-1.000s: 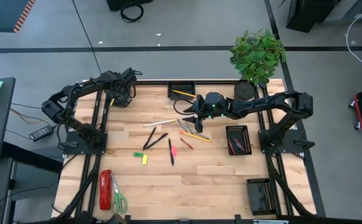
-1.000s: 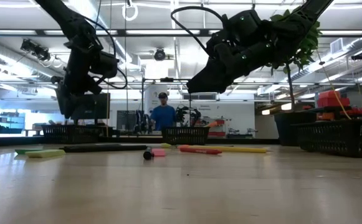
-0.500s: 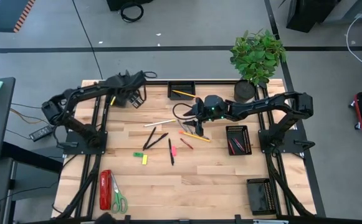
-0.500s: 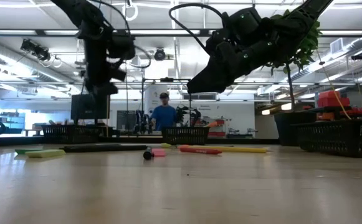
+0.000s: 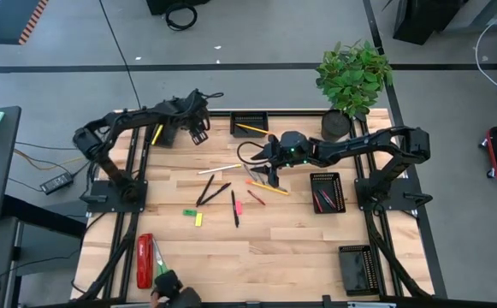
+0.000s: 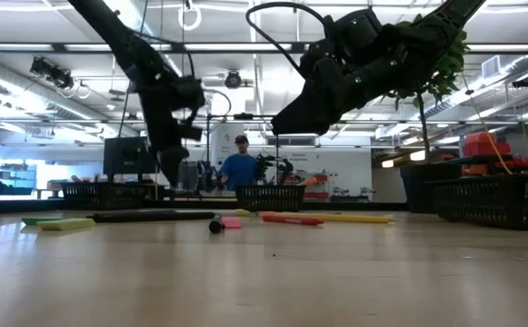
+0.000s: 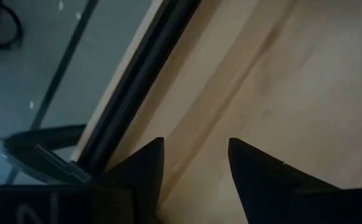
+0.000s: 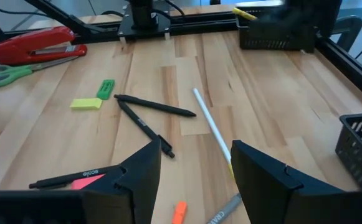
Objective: Sort crayons/erasers/pens/pencils in bins
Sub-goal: Adjust the top left black bin
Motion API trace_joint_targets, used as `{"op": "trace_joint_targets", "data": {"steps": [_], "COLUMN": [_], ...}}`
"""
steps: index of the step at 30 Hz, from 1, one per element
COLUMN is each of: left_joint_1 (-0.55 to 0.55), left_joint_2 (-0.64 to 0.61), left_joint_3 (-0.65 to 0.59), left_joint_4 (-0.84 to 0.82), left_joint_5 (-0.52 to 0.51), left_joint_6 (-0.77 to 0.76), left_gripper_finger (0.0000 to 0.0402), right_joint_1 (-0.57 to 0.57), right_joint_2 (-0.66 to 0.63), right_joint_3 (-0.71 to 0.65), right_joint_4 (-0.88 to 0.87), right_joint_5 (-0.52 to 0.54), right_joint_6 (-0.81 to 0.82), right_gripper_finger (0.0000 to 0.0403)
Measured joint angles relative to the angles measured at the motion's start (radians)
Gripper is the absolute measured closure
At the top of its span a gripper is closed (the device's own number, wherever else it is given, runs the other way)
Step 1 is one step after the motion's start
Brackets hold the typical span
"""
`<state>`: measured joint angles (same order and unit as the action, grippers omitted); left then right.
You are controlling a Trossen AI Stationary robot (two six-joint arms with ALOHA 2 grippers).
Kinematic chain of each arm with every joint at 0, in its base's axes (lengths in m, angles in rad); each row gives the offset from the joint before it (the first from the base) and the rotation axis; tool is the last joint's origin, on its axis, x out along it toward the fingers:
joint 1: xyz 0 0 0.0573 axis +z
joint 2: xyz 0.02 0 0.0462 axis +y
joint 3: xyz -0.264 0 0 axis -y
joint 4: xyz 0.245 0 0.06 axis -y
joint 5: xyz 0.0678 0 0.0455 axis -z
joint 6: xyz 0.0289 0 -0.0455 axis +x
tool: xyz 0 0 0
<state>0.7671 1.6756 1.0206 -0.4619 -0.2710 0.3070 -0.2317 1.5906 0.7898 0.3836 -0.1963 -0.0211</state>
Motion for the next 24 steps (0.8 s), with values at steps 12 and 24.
{"op": "trace_joint_targets", "data": {"steps": [12, 24], "left_joint_1": [0.118, 0.145], "left_joint_2": [0.093, 0.09], "left_joint_3": [-0.001, 0.005], "left_joint_4": [0.018, 0.045], "left_joint_5": [-0.131, -0.137], "left_joint_6": [-0.022, -0.033], "left_gripper_finger": [0.0223, 0.0224], "right_joint_1": [0.006, 0.005], "right_joint_2": [0.0, 0.0], "right_joint_3": [0.0, 0.0], "right_joint_4": [-0.051, -0.072], "right_joint_5": [0.0, 0.014], "right_joint_6": [0.003, -0.001], "right_gripper_finger": [0.0203, 0.0203]}}
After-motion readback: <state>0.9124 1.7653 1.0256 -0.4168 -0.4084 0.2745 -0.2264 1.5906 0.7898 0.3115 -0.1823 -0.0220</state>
